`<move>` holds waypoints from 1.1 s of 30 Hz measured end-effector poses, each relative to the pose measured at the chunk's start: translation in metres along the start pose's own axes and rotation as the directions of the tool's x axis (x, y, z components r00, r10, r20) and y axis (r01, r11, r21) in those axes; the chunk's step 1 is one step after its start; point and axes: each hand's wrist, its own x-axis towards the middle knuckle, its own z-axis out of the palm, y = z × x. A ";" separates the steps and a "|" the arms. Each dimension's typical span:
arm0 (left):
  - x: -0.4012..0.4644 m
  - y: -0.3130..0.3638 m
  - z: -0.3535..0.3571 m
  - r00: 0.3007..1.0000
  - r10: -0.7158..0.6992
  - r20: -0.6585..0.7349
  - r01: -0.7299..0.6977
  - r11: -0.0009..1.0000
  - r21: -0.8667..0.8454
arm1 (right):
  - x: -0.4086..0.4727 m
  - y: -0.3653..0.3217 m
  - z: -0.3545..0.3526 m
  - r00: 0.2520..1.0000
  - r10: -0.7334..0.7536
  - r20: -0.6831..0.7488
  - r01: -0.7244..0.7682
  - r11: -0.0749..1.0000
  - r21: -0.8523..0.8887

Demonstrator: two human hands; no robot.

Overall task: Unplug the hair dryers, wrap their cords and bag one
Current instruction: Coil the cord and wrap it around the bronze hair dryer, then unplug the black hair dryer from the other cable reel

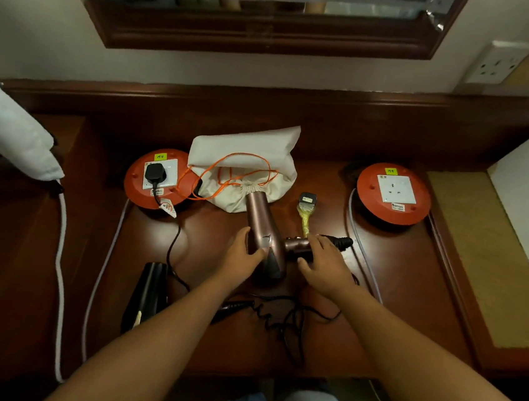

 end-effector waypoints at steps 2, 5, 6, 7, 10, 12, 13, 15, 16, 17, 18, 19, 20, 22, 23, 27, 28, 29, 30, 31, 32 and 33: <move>-0.007 0.002 -0.006 1.000 0.020 0.012 -0.020 0.999 0.043 | -0.009 -0.004 -0.002 1.000 0.002 -0.014 -0.002 1.000 0.008; -0.017 0.002 -0.014 0.999 0.047 0.022 -0.049 0.993 0.110 | -0.023 -0.010 -0.006 0.999 0.002 -0.045 0.000 0.999 0.044; -0.021 0.003 -0.016 0.998 0.054 0.026 -0.056 0.991 0.120 | -0.027 -0.012 -0.007 0.999 -0.003 -0.052 0.006 0.999 0.054; -0.024 0.004 -0.017 0.998 0.063 0.022 -0.065 0.989 0.130 | -0.030 -0.013 -0.008 0.999 -0.011 -0.053 0.014 0.998 0.058; -0.036 0.008 -0.019 0.997 0.075 0.009 -0.076 0.984 0.163 | -0.042 -0.016 -0.012 0.999 -0.019 -0.036 0.021 0.998 0.055; -0.045 0.011 -0.019 0.996 0.086 0.005 -0.085 0.978 0.191 | -0.048 -0.018 -0.016 0.999 -0.030 -0.033 0.032 0.998 0.054; -0.050 0.012 -0.019 0.996 0.086 0.000 -0.084 0.974 0.210 | -0.051 -0.019 -0.018 0.998 -0.042 -0.036 0.044 0.997 0.056; -0.061 0.015 -0.019 0.996 0.085 -0.020 -0.078 0.970 0.230 | -0.058 -0.021 -0.023 0.996 -0.077 -0.038 0.079 0.995 0.061; -0.068 0.017 -0.019 0.996 0.081 -0.028 -0.072 0.970 0.233 | -0.062 -0.022 -0.025 0.995 -0.091 -0.034 0.093 0.994 0.064; -0.075 0.018 -0.019 0.996 0.078 -0.034 -0.068 0.969 0.239 | -0.066 -0.022 -0.027 0.994 -0.103 -0.031 0.105 0.992 0.070; -0.081 0.019 -0.020 0.996 0.078 -0.039 -0.066 0.967 0.247 | -0.069 -0.023 -0.028 0.993 -0.111 -0.029 0.113 0.990 0.080; -0.087 0.020 -0.021 0.996 0.076 -0.045 -0.062 0.966 0.251 | -0.073 -0.025 -0.028 0.992 -0.119 -0.028 0.122 0.988 0.094; -0.093 0.020 -0.022 0.996 0.070 -0.054 -0.055 0.967 0.249 | -0.076 -0.027 -0.028 0.992 -0.123 -0.026 0.125 0.986 0.107; -0.103 0.022 -0.027 0.994 0.058 -0.091 -0.035 0.971 0.236 | -0.081 -0.034 -0.027 0.990 -0.137 -0.020 0.139 0.984 0.113; -0.107 0.021 -0.030 0.992 0.059 -0.112 -0.031 0.972 0.232 | -0.083 -0.039 -0.027 0.988 -0.151 -0.020 0.152 0.982 0.109; -0.115 0.016 -0.051 0.980 0.063 -0.186 -0.019 0.973 0.229 | -0.079 -0.064 -0.028 0.973 -0.229 -0.018 0.230 0.969 0.096; -0.116 0.015 -0.059 0.978 0.064 -0.201 -0.018 0.975 0.222 | -0.077 -0.072 -0.027 0.969 -0.245 -0.019 0.246 0.965 0.092; -0.115 0.014 -0.066 0.976 0.065 -0.210 -0.019 0.976 0.216 | -0.074 -0.081 -0.027 0.966 -0.256 -0.018 0.257 0.962 0.089; -0.113 0.013 -0.074 0.974 0.064 -0.217 -0.018 0.978 0.209 | -0.071 -0.090 -0.026 0.965 -0.262 -0.013 0.262 0.961 0.087; -0.110 0.011 -0.083 0.972 0.059 -0.226 -0.013 0.980 0.199 | -0.067 -0.099 -0.024 0.964 -0.266 -0.007 0.265 0.960 0.086; -0.106 0.009 -0.092 0.970 0.052 -0.236 -0.009 0.983 0.181 | -0.062 -0.108 -0.022 0.964 -0.266 -0.002 0.265 0.961 0.084; -0.100 0.008 -0.101 0.969 0.049 -0.242 -0.010 0.987 0.160 | -0.056 -0.118 -0.020 0.964 -0.267 0.001 0.266 0.961 0.081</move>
